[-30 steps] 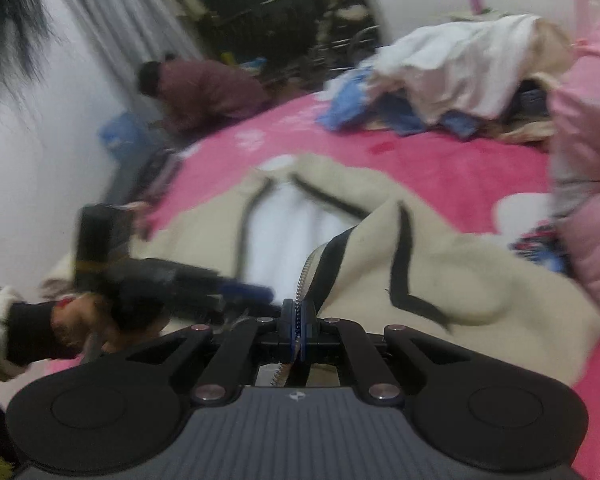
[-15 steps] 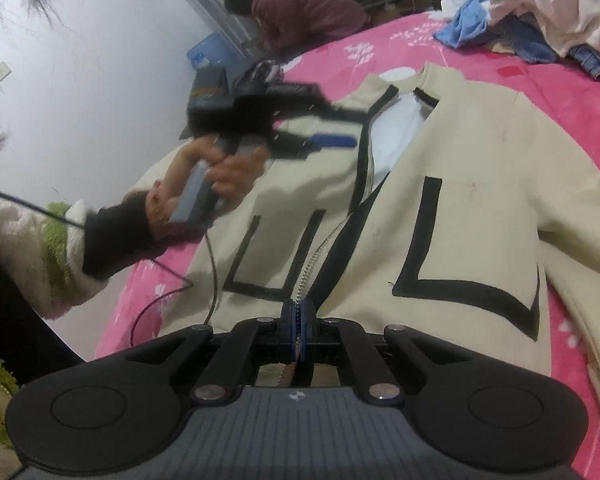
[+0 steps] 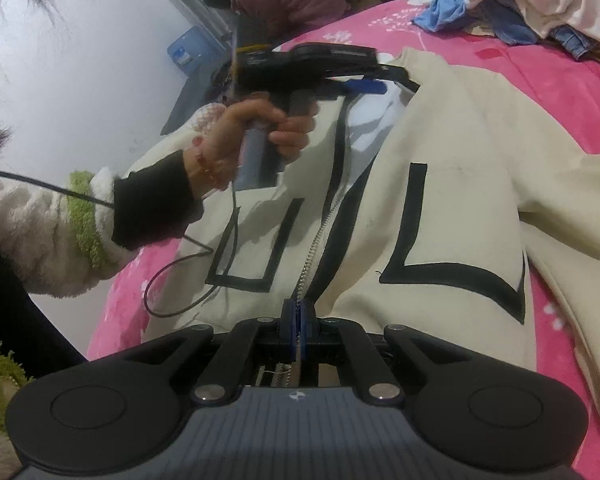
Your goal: Fold clothes
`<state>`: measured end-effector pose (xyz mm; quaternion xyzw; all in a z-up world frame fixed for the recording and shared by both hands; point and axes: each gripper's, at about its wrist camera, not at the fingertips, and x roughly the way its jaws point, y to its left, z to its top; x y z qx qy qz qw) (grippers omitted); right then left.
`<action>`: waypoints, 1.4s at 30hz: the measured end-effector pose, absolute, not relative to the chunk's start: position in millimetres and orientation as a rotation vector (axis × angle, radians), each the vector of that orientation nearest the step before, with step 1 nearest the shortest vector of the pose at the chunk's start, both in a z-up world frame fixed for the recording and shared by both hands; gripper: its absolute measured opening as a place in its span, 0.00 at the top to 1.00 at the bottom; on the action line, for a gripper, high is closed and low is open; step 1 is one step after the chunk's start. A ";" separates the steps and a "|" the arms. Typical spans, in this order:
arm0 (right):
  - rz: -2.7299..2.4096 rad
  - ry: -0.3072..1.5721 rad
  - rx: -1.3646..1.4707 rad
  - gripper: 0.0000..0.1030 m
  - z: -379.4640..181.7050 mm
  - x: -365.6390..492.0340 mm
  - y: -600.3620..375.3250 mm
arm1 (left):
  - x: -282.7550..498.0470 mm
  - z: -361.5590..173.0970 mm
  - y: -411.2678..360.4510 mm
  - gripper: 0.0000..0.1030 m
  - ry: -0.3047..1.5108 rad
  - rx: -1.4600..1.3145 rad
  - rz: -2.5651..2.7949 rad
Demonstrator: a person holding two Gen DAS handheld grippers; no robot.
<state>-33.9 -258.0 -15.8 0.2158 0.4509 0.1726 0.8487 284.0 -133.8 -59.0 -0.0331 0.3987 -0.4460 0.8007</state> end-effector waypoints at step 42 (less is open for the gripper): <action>0.704 1.137 0.278 0.88 -86.7 31.0 -201.8 | 378.3 -61.7 -40.9 0.80 0.899 -0.094 -0.658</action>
